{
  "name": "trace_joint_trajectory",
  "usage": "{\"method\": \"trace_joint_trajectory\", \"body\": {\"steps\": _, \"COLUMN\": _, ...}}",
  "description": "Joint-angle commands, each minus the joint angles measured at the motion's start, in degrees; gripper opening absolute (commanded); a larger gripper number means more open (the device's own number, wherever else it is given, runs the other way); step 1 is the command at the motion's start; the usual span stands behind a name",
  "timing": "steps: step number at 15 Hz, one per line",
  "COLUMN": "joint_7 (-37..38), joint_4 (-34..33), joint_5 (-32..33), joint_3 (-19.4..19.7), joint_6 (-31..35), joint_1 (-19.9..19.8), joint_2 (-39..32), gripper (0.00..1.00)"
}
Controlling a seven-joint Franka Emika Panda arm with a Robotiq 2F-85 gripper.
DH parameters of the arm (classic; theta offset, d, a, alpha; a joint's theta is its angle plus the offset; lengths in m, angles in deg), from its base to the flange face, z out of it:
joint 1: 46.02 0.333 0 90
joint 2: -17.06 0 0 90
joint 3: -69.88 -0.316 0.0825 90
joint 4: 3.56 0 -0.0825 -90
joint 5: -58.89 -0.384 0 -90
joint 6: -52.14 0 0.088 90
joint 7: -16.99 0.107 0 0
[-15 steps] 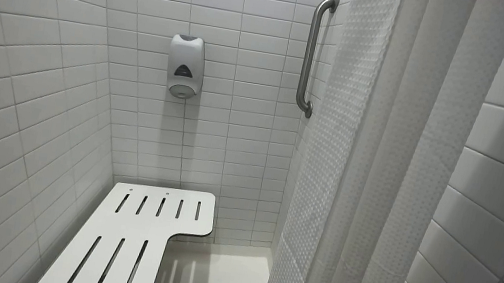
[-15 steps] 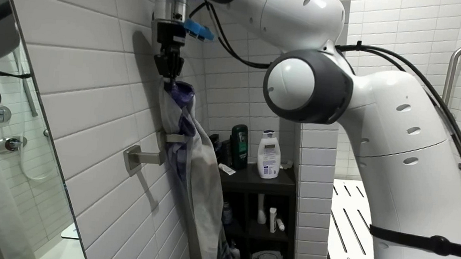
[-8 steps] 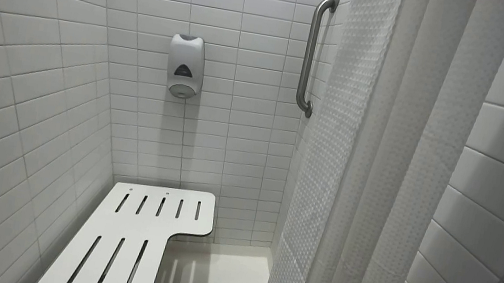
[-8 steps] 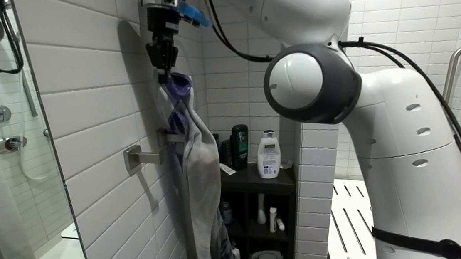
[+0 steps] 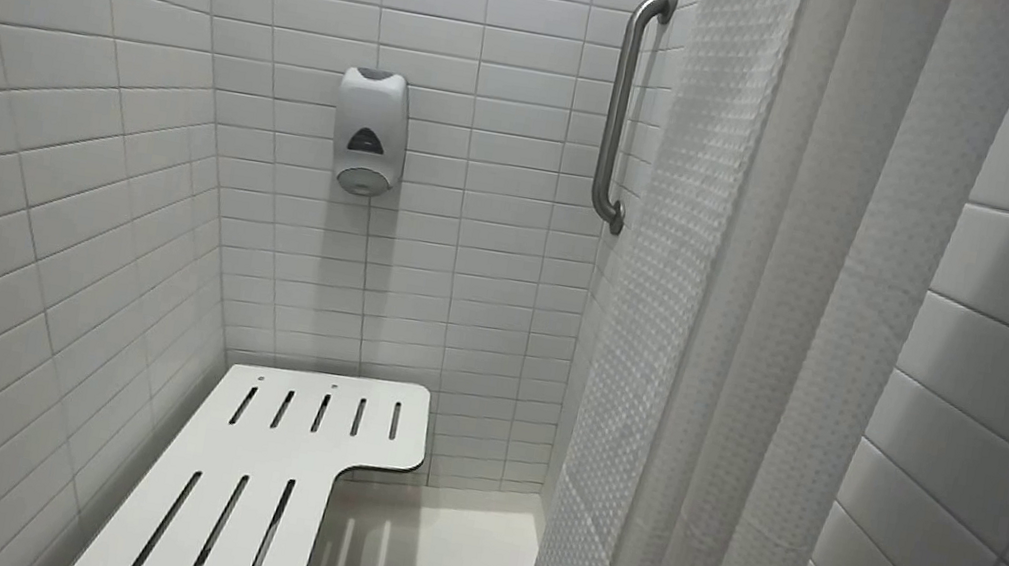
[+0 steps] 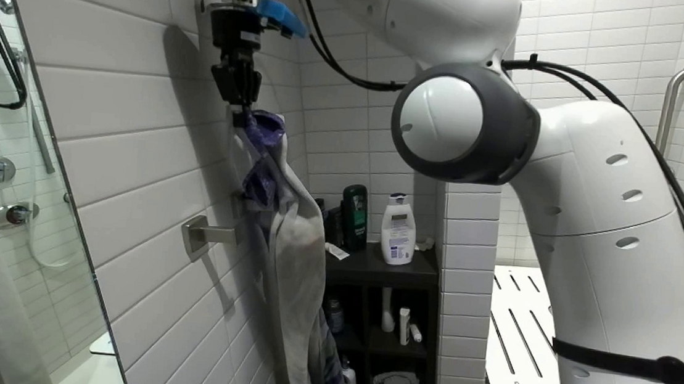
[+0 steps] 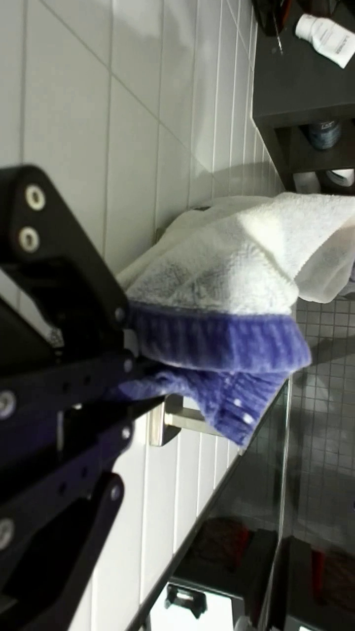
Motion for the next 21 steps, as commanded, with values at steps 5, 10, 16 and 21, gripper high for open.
{"method": "trace_joint_trajectory", "body": {"steps": 5, "joint_7": 3.5, "joint_4": 2.4, "joint_5": -0.5, "joint_3": -1.2, "joint_6": -5.6, "joint_1": 3.7, "joint_2": 0.8, "gripper": 0.03}}
{"method": "trace_joint_trajectory", "body": {"steps": 10, "joint_7": 6.2, "joint_4": 2.9, "joint_5": -1.2, "joint_3": -1.4, "joint_6": -6.4, "joint_1": 4.5, "joint_2": 0.6, "gripper": 0.03}}
{"method": "trace_joint_trajectory", "body": {"steps": 16, "joint_7": 10.0, "joint_4": 4.3, "joint_5": -0.6, "joint_3": -2.2, "joint_6": -8.1, "joint_1": 7.5, "joint_2": -0.2, "gripper": 0.03}}
{"method": "trace_joint_trajectory", "body": {"steps": 21, "joint_7": 13.9, "joint_4": 5.4, "joint_5": 0.1, "joint_3": -2.6, "joint_6": -9.3, "joint_1": 10.4, "joint_2": -0.4, "gripper": 0.03}}
